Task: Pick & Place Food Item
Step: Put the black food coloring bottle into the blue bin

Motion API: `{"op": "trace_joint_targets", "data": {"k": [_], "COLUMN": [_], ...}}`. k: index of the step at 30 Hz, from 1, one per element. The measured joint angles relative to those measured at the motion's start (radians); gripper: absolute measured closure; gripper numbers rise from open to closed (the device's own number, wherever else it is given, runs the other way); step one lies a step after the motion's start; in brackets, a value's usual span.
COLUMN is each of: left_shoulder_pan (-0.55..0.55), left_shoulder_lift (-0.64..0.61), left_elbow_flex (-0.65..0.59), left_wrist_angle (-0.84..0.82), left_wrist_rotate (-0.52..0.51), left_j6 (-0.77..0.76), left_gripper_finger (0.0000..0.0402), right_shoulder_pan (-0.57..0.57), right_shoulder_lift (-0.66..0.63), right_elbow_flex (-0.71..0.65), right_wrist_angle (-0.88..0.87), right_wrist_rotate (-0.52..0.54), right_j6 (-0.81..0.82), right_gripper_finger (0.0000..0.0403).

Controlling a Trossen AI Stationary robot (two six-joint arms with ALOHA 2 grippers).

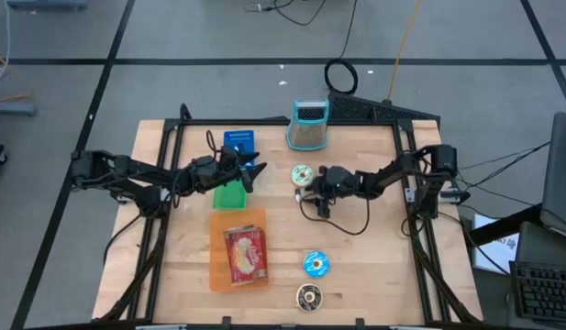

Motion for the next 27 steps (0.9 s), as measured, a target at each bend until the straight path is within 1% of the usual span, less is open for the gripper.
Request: {"op": "trace_joint_targets", "data": {"k": [3, 7, 13, 18, 22, 27], "left_shoulder_pan": [0.0, 0.0, -0.013, -0.025, -0.033, -0.033], "left_shoulder_lift": [0.0, 0.0, 0.0, 0.0, 0.0, 0.0], "left_elbow_flex": [0.0, 0.0, 0.0, 0.0, 0.0, 0.0], "left_wrist_angle": [0.0, 0.0, -0.015, -0.016, -0.018, -0.022], "left_wrist_rotate": [0.0, 0.001, 0.0, 0.0, 0.0, 0.0], "left_j6": [0.0, 0.0, -0.002, 0.002, 0.011, 0.011], "left_gripper_finger": [0.0147, 0.0147, 0.0147, 0.0147, 0.0147, 0.0147], "right_shoulder_pan": [0.016, 0.035, 0.064, 0.085, 0.095, 0.093], "right_shoulder_lift": [0.0, 0.0, 0.0, 0.0, 0.0, 0.0], "right_elbow_flex": [0.0, 0.0, 0.0, 0.0, 0.002, 0.04], "right_wrist_angle": [-0.004, -0.002, -0.001, 0.015, 0.03, 0.029], "right_wrist_rotate": [0.092, 0.165, 0.197, 0.198, 0.224, 0.224], "right_j6": [0.02, 0.027, 0.027, 0.079, 0.038, 0.033], "right_gripper_finger": [0.0218, 0.0218, 0.0218, 0.0218, 0.0218, 0.0218]}}
